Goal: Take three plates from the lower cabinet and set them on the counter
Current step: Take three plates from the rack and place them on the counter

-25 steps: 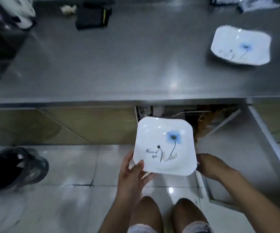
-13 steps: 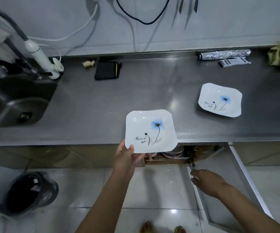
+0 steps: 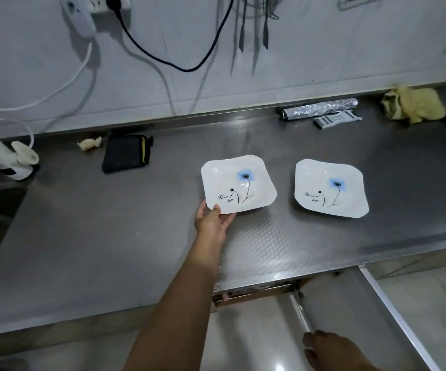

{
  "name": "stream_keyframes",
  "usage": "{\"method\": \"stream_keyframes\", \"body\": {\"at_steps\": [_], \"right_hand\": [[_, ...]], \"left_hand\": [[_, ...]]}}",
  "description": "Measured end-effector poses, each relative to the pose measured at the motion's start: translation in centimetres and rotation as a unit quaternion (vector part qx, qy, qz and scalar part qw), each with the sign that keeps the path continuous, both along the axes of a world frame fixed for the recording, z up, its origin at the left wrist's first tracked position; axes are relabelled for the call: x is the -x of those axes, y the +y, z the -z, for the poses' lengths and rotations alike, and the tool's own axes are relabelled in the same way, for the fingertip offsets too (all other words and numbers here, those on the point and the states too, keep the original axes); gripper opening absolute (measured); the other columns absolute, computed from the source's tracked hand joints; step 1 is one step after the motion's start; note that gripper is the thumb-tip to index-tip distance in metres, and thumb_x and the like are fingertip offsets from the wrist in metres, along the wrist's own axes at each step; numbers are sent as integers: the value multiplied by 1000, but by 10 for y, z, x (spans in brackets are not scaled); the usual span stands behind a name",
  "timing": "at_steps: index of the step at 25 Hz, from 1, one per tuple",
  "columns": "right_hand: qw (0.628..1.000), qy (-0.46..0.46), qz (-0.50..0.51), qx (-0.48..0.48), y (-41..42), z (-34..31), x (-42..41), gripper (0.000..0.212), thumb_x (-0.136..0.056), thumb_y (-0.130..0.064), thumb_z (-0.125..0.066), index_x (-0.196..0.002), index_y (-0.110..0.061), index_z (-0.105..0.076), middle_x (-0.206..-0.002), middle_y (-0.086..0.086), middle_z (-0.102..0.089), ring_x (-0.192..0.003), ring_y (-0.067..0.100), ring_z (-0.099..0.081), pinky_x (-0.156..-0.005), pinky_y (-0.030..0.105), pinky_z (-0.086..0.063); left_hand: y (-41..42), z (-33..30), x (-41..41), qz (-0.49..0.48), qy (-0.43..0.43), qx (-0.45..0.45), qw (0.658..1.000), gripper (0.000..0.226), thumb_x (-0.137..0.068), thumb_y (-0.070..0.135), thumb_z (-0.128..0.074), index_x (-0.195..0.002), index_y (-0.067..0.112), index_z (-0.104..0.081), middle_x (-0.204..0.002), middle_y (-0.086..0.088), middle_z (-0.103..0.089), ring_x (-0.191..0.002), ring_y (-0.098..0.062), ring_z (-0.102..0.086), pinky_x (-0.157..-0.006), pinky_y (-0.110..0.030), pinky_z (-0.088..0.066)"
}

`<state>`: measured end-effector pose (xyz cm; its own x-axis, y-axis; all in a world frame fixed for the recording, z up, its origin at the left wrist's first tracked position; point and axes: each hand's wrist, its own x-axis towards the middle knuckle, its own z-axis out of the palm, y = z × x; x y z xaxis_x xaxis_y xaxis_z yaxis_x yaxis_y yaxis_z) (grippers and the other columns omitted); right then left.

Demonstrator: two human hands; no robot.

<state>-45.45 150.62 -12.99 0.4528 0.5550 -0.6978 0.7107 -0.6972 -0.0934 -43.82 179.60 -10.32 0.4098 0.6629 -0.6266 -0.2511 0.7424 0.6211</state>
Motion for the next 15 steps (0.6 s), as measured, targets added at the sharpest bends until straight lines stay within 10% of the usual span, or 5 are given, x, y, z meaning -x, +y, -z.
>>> {"method": "stream_keyframes", "body": {"at_steps": [15], "right_hand": [[1000,-7,-25,-2,15,15,6,39,-97,-36,-33,-130,-17,-43,-133,8,-52,-124,23,-50,-100,32,-40]], "left_hand": [[11,12,-17,79,75,-16,994,42,-95,-6,-36,-135,5,-43,-136,-21,-55,-109,-35,-58,-93,-46,-47]]}}
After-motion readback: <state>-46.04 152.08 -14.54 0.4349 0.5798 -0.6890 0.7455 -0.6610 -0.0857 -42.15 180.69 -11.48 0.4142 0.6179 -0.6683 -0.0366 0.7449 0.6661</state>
